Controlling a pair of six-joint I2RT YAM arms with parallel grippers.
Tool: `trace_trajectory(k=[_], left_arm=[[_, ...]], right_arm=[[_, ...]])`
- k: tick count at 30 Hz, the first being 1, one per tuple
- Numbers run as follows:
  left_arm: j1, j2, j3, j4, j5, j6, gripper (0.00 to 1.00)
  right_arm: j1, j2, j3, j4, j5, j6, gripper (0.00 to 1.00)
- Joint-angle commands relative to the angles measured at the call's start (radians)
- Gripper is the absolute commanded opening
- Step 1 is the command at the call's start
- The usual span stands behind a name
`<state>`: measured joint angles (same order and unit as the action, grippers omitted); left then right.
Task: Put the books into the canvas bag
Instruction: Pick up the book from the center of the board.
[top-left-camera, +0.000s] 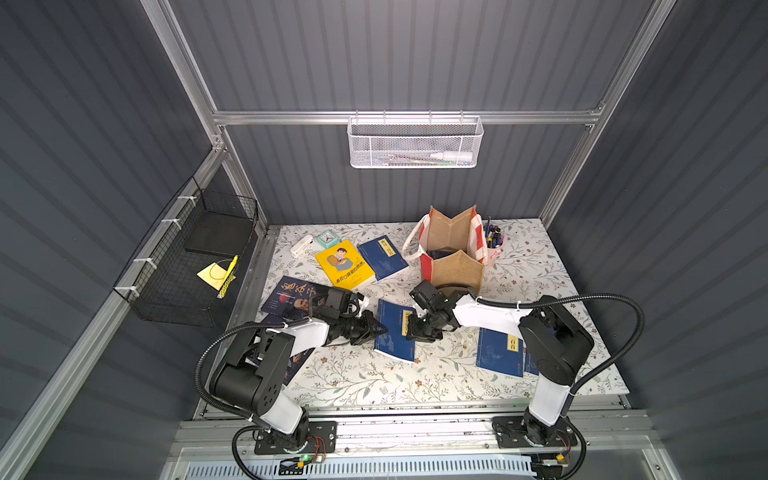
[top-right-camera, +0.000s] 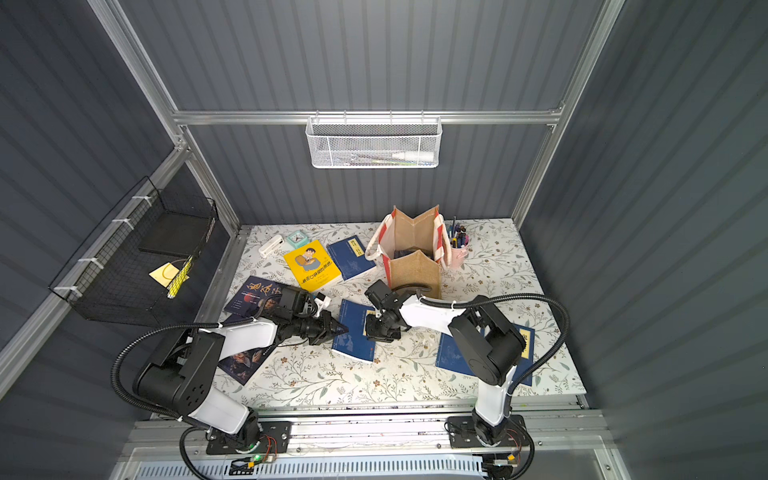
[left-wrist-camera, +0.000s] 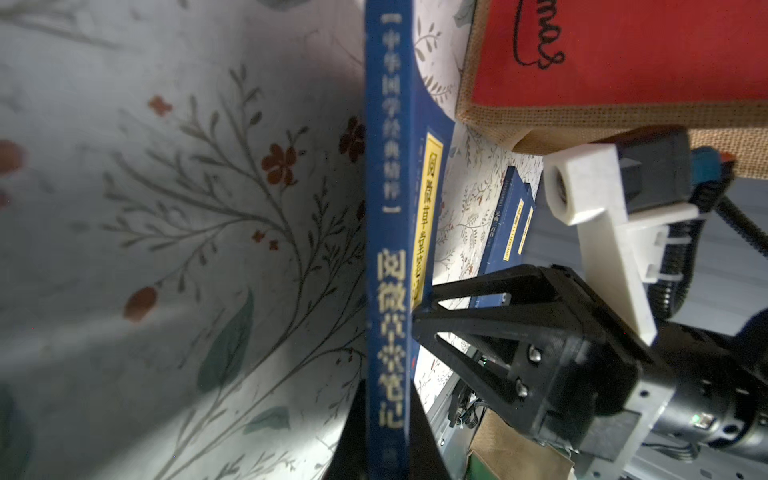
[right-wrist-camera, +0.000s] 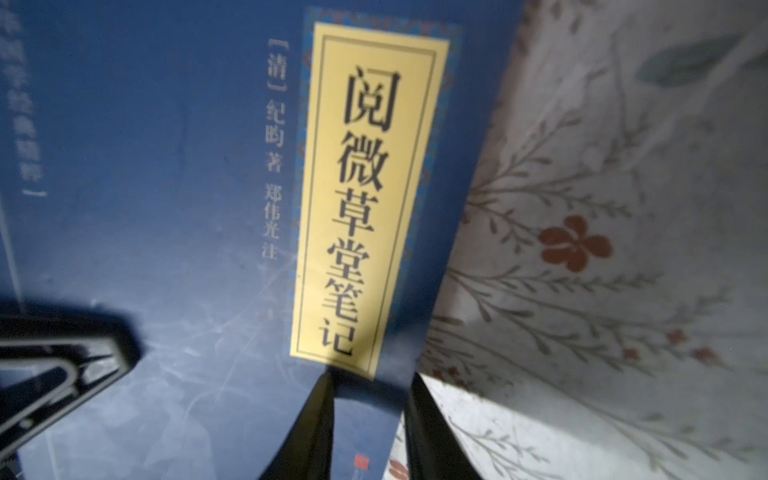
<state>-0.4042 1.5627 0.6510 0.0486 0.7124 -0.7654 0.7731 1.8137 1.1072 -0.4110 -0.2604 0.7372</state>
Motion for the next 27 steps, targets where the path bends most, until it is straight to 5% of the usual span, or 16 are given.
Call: trace_trajectory(k=[1, 8, 15, 21, 27], left_arm=[[0.003, -0.072, 0.092, -0.213, -0.062, 0.112, 0.00], [0.011, -0.193, 0.344, -0.580, -0.340, 0.265, 0.00], [0.012, -0.245, 0.590, -0.654, -0.502, 0.298, 0.00], [0.011, -0.231, 0.742, -0.539, -0.506, 0.270, 0.00], [0.010, -0.169, 0.844, -0.344, -0.415, 0.172, 0.00]], right_arm=[[0.009, -0.090, 0.042, -0.052, 0.030, -0.059, 0.33], [0.013, -0.324, 0.165, -0.275, 0.139, -0.183, 0.42], [-0.020, -0.469, 0.415, -0.528, 0.334, -0.304, 0.52], [-0.272, -0.477, 0.531, -0.651, 0.313, -0.361, 0.62], [-0.534, -0.437, 0.529, -0.623, 0.163, -0.374, 0.67]])
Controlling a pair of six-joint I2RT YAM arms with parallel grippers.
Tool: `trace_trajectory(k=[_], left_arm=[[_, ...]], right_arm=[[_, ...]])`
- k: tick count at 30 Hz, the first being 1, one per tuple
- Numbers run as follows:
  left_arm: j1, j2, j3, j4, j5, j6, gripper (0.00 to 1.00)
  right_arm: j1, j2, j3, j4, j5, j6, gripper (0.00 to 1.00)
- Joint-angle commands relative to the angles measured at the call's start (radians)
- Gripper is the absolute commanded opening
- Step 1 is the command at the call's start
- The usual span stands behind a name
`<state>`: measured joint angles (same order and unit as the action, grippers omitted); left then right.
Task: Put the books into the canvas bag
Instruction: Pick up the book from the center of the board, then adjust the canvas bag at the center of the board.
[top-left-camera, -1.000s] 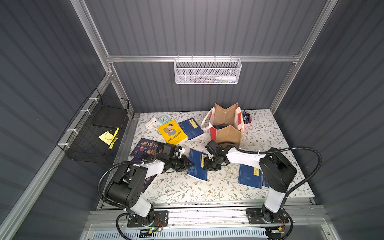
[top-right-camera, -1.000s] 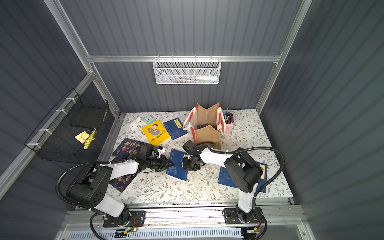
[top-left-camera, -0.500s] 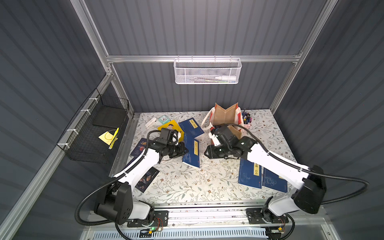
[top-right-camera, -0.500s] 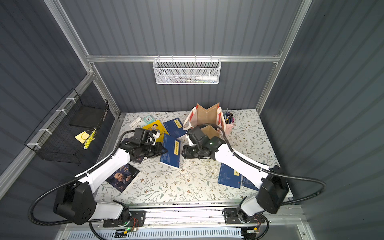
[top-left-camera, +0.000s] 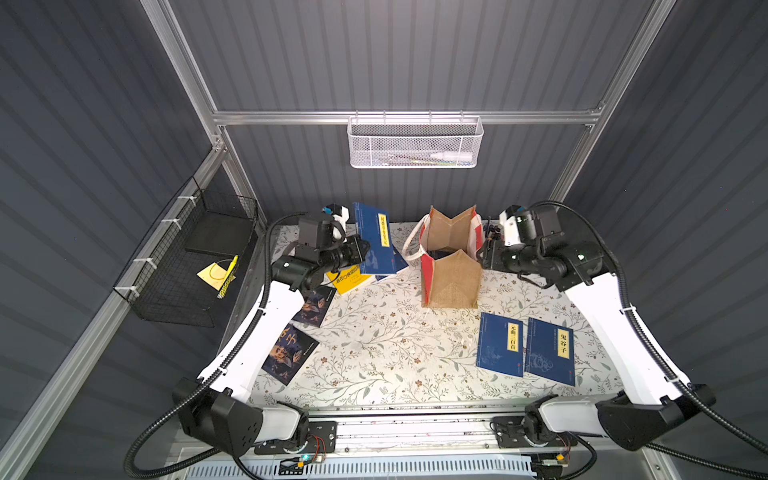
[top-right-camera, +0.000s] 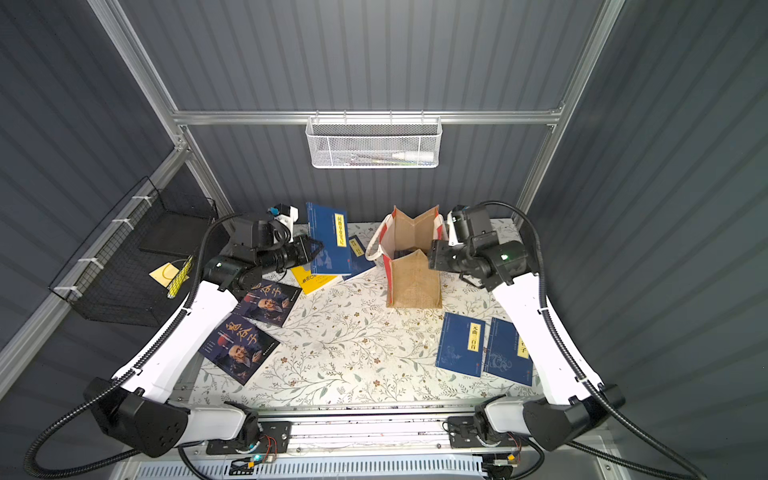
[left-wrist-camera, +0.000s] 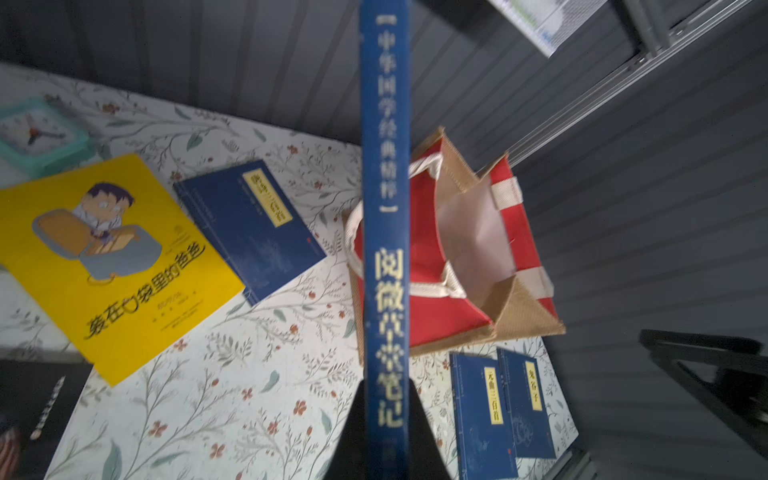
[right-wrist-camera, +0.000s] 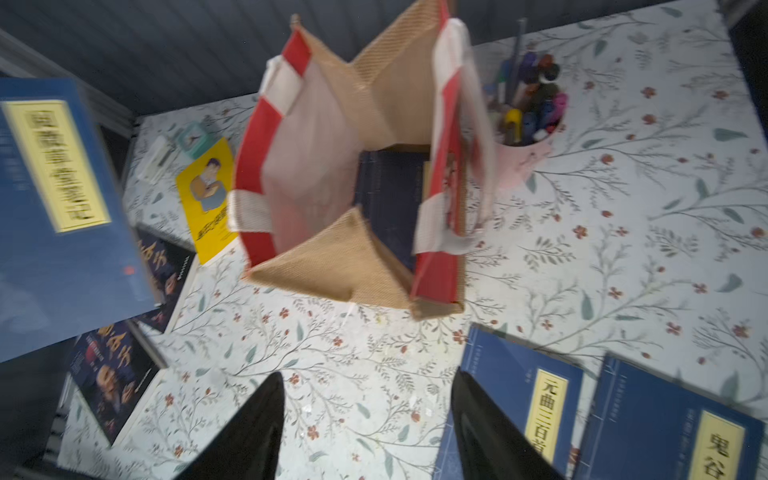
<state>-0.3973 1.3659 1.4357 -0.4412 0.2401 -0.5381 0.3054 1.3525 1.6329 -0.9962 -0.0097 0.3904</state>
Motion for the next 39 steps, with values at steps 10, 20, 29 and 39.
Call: trace_trajectory(k=[10, 20, 29, 39], left_arm=[[-0.024, 0.115, 0.136, 0.269, 0.082, -0.122, 0.00], [-0.023, 0.037, 0.045, 0.245, 0.056, -0.075, 0.00], [-0.021, -0.018, 0.036, 0.173, 0.003, -0.021, 0.00], [-0.021, -0.045, 0.067, 0.135, -0.018, 0.004, 0.00]], right_arm=[[-0.112, 0.171, 0.012, 0.048, -0.225, -0.016, 0.67], [-0.064, 0.304, 0.023, 0.063, -0.207, 0.000, 0.44], [0.169, 0.279, -0.001, 0.103, -0.199, 0.104, 0.05], [0.281, 0.119, -0.164, 0.152, -0.204, 0.206, 0.00]])
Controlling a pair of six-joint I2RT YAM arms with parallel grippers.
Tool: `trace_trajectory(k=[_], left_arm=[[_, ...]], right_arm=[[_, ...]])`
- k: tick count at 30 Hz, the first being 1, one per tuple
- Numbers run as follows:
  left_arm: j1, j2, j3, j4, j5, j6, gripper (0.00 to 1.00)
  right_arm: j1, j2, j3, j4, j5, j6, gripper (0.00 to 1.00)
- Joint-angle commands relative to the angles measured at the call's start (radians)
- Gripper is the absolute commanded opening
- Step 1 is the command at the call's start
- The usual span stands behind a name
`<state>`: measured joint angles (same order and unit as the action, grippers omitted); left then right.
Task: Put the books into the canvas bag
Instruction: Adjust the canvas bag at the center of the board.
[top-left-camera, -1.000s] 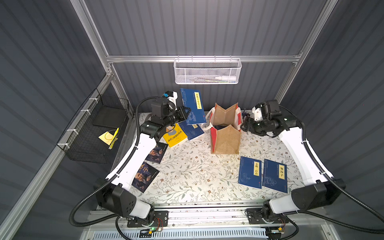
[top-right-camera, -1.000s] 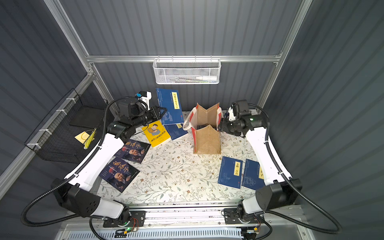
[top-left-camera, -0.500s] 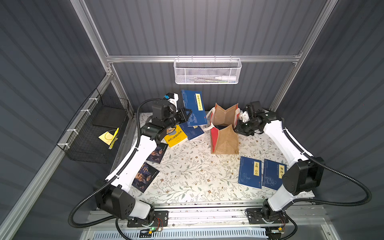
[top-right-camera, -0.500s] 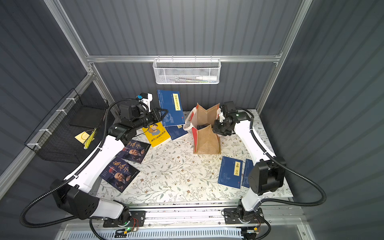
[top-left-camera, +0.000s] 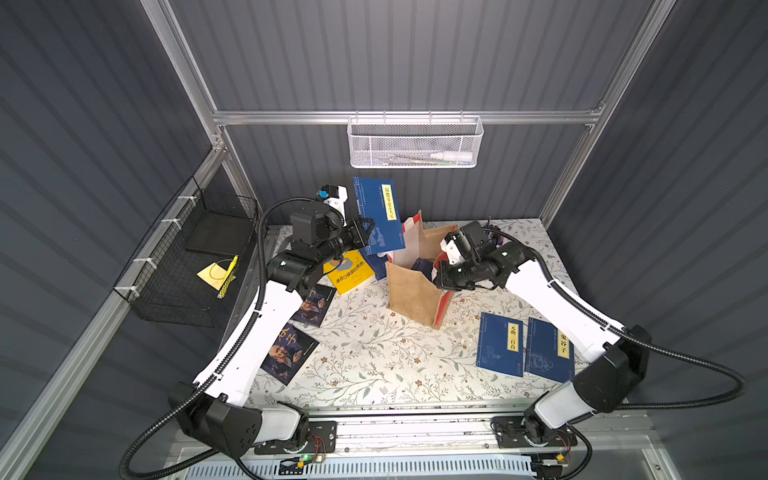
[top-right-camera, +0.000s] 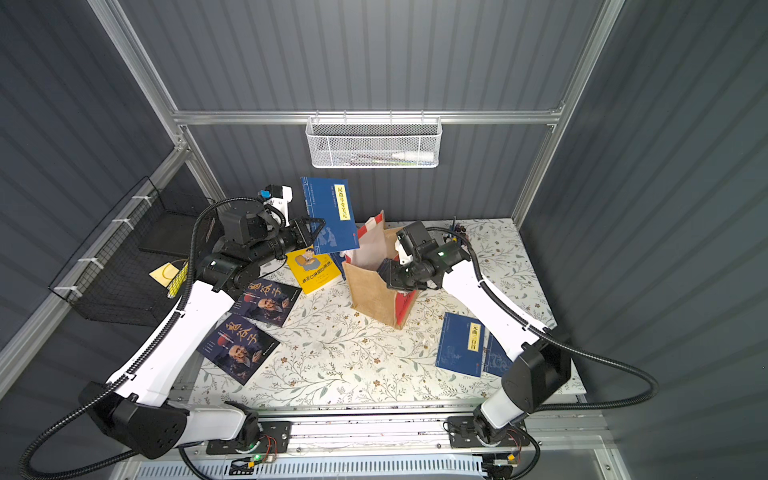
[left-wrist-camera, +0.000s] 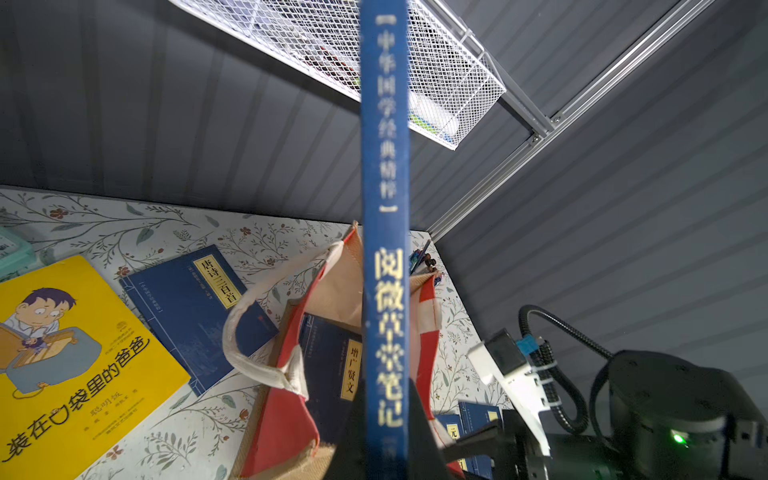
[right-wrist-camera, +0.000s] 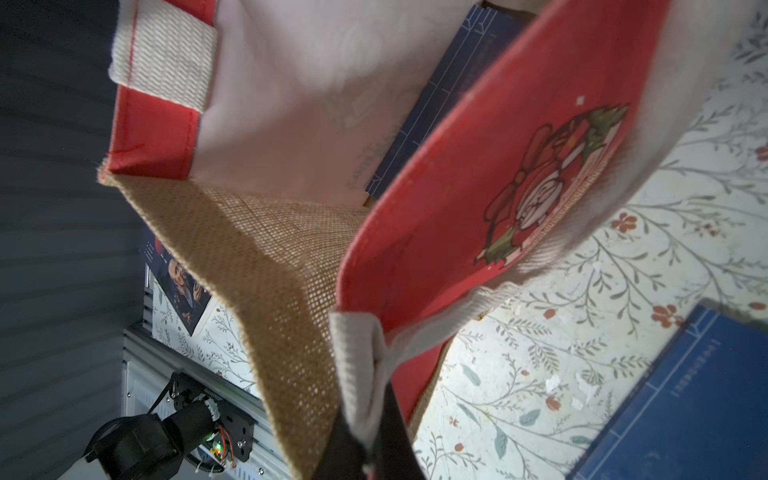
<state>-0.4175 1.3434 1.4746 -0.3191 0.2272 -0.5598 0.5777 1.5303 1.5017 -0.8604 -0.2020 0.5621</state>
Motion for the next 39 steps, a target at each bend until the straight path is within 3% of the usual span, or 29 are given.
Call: trace_trajectory(k=[1, 4, 8, 14, 21, 25, 31, 35, 39], left_arm=[[-0.001, -0.018, 0.034, 0.021, 0.003, 0.019, 0.00], [-0.004, 0.020, 0.059, 0.043, 0.054, -0.006, 0.00], [-0.053, 0.097, 0.123, 0.047, 0.070, -0.001, 0.00], [-0.140, 0.204, 0.201, 0.031, 0.037, 0.036, 0.00], [-0.200, 0.259, 0.206, -0.017, -0.010, 0.082, 0.00], [-0.226, 0.257, 0.167, -0.057, -0.023, 0.111, 0.00], [-0.242, 0.228, 0.109, -0.118, -0.009, 0.175, 0.00], [-0.254, 0.223, 0.097, -0.179, 0.002, 0.204, 0.00], [-0.283, 0.235, 0.112, -0.242, 0.005, 0.226, 0.00]], right_arm=[[0.010, -0.079, -0.055, 0.013, -0.008, 0.036, 0.01], [0.007, -0.120, -0.091, -0.016, 0.019, 0.028, 0.11], [-0.023, -0.151, -0.113, -0.041, 0.018, 0.022, 0.40], [-0.122, -0.180, -0.105, -0.045, -0.013, 0.009, 0.51], [-0.142, -0.093, -0.024, -0.045, -0.079, -0.021, 0.62], [-0.144, -0.052, -0.006, -0.024, -0.091, -0.027, 0.58], [-0.161, -0.012, 0.013, -0.047, -0.056, -0.057, 0.20], [-0.179, -0.007, 0.031, -0.075, -0.025, -0.087, 0.01], [-0.187, -0.005, 0.060, -0.103, 0.017, -0.123, 0.00]])
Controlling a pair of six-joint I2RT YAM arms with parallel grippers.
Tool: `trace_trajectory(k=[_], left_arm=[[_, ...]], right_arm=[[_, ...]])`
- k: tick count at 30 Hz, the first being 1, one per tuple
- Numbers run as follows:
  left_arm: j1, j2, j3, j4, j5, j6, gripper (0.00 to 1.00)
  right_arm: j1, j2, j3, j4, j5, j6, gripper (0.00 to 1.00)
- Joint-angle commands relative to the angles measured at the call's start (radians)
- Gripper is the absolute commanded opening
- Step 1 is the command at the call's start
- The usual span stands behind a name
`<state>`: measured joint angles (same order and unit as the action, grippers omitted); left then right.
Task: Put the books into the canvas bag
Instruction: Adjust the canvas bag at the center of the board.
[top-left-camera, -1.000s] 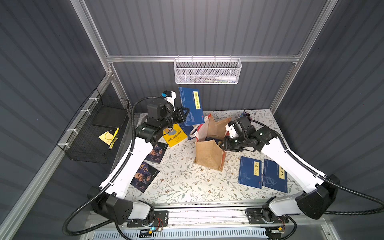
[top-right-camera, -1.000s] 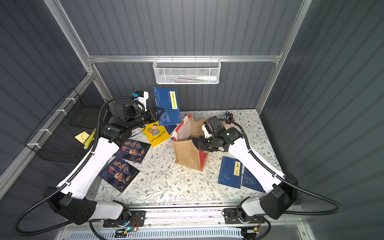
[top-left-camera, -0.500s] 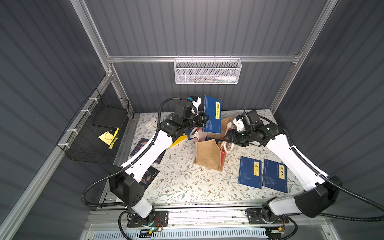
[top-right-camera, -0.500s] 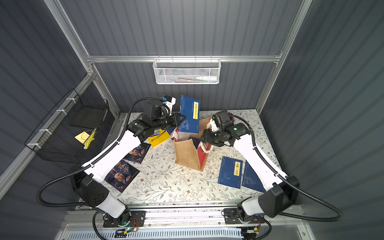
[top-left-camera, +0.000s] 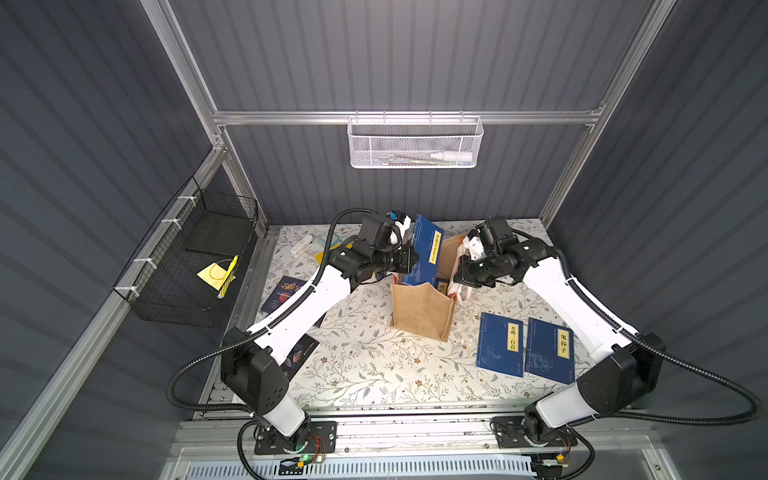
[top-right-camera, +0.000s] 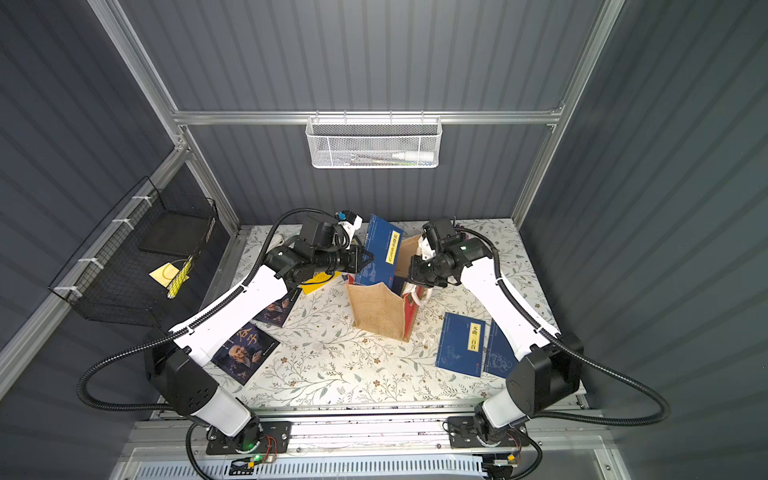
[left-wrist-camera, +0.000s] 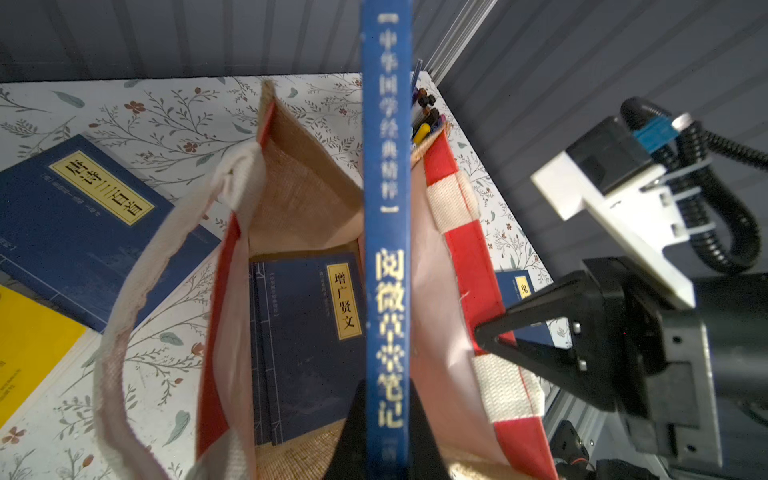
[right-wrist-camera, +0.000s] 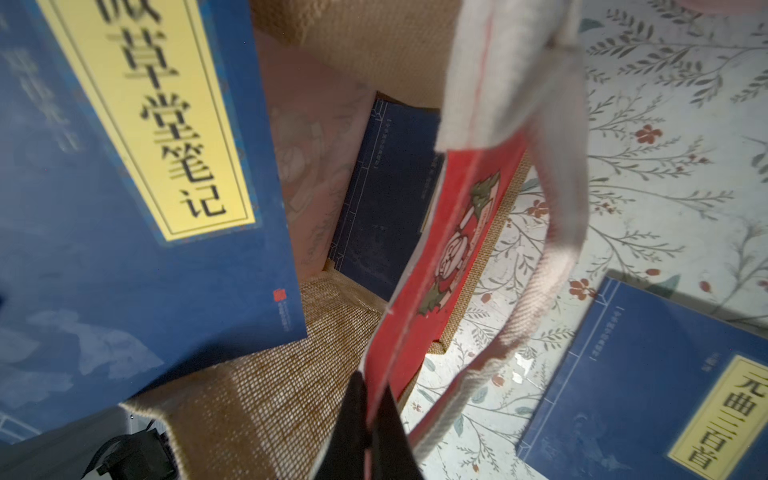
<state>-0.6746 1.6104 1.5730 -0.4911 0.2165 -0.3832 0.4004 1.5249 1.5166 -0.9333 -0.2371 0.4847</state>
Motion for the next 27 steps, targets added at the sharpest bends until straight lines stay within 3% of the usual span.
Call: trace_trajectory(k=[1, 13, 17, 23, 27], left_arm=[[-0.037, -0.028, 0.019, -0.086, 0.013, 0.057, 0.00], [-0.105, -0.016, 0.029, -0.127, -0.061, 0.096, 0.00], [-0.106, 0.000, 0.044, -0.147, -0.090, 0.049, 0.00], [-0.106, 0.053, 0.051, -0.282, -0.225, -0.048, 0.00], [-0.105, 0.043, 0.061, -0.436, -0.426, -0.067, 0.00]], right_arm=[[-0.010, 0.002, 0.054, -0.034, 0.061, -0.052, 0.00], [-0.007, 0.019, 0.097, -0.028, -0.002, -0.072, 0.00], [0.031, 0.024, 0.097, -0.007, -0.010, -0.057, 0.00], [0.153, 0.009, 0.068, 0.095, 0.059, 0.018, 0.00], [0.174, 0.002, 0.037, 0.155, 0.042, 0.053, 0.00]])
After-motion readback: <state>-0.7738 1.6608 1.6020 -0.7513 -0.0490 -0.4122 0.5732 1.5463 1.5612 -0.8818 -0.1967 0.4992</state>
